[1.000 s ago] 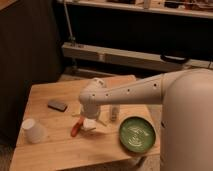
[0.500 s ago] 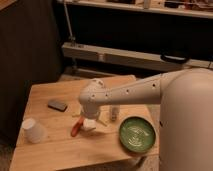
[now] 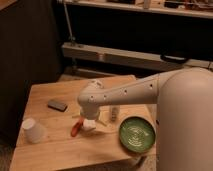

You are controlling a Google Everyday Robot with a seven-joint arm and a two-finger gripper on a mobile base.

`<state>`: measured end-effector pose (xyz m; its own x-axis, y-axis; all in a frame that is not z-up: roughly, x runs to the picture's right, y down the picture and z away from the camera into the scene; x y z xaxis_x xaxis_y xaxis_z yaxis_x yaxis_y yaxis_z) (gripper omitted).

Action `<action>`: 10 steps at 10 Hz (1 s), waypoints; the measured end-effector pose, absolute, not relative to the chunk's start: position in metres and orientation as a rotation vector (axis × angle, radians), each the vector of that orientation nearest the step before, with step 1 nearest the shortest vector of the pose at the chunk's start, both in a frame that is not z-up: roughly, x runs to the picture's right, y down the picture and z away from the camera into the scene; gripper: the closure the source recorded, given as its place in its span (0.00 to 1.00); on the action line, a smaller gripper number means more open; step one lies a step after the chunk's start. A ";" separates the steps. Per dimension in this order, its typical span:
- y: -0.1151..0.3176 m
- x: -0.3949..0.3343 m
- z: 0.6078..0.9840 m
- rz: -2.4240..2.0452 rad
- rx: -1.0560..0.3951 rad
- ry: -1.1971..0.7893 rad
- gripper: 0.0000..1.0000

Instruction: Place the pepper in the ceramic bowl

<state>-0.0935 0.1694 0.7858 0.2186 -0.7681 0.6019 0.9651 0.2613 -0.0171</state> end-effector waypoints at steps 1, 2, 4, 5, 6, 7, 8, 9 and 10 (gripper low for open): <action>0.168 -0.096 0.786 -1.231 -0.431 -0.546 0.00; 0.165 -0.104 0.785 -1.203 -0.423 -0.564 0.00; 0.161 -0.109 0.781 -1.147 -0.408 -0.598 0.00; 0.159 -0.112 0.780 -1.115 -0.407 -0.624 0.00; 0.159 -0.115 0.779 -1.108 -0.409 -0.633 0.00; 0.160 -0.120 0.779 -1.106 -0.419 -0.641 0.00; 0.162 -0.123 0.781 -1.097 -0.437 -0.641 0.00; 0.166 -0.130 0.785 -1.093 -0.459 -0.641 0.00; 0.170 -0.139 0.787 -1.095 -0.476 -0.642 0.00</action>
